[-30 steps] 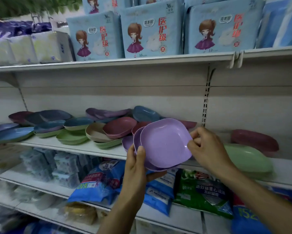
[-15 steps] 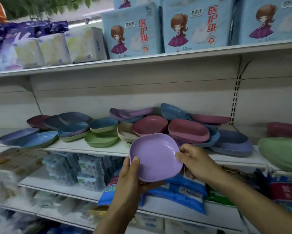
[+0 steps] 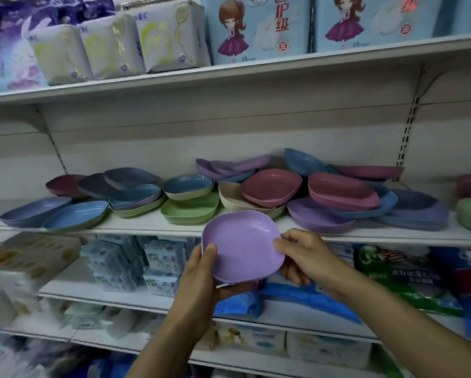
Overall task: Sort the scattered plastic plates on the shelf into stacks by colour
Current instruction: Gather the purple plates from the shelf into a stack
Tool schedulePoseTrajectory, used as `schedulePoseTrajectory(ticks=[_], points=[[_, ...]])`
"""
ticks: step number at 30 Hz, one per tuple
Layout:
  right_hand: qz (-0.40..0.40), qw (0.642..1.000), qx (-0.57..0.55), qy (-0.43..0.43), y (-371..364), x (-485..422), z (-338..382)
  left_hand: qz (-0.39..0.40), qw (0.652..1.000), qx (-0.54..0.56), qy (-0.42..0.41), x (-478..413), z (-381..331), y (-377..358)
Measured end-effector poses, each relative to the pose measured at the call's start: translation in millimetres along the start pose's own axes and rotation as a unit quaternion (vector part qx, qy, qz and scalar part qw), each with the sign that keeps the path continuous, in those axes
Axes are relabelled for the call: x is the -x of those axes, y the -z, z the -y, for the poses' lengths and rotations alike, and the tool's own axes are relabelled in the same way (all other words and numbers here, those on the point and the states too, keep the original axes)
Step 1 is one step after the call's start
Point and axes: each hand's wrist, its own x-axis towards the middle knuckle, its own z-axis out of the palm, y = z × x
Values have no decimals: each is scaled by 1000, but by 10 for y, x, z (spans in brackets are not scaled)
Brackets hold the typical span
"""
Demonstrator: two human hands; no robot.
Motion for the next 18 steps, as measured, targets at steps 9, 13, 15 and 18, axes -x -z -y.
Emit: schedulePoseTrajectory(ticks=[9, 13, 15, 18], points=[[-10, 1000, 12, 14, 226, -53, 132, 10, 1000, 5, 6, -149, -73, -221], [-24, 999, 28, 16, 461, -44, 137, 28, 1000, -2, 0, -226, -89, -400], [-71, 993, 78, 46, 641, -62, 106, 32, 999, 6, -1, -242, -84, -476], [-205, 938, 245, 138, 1006, -142, 53, 41, 999, 17, 4, -253, -49, -570]])
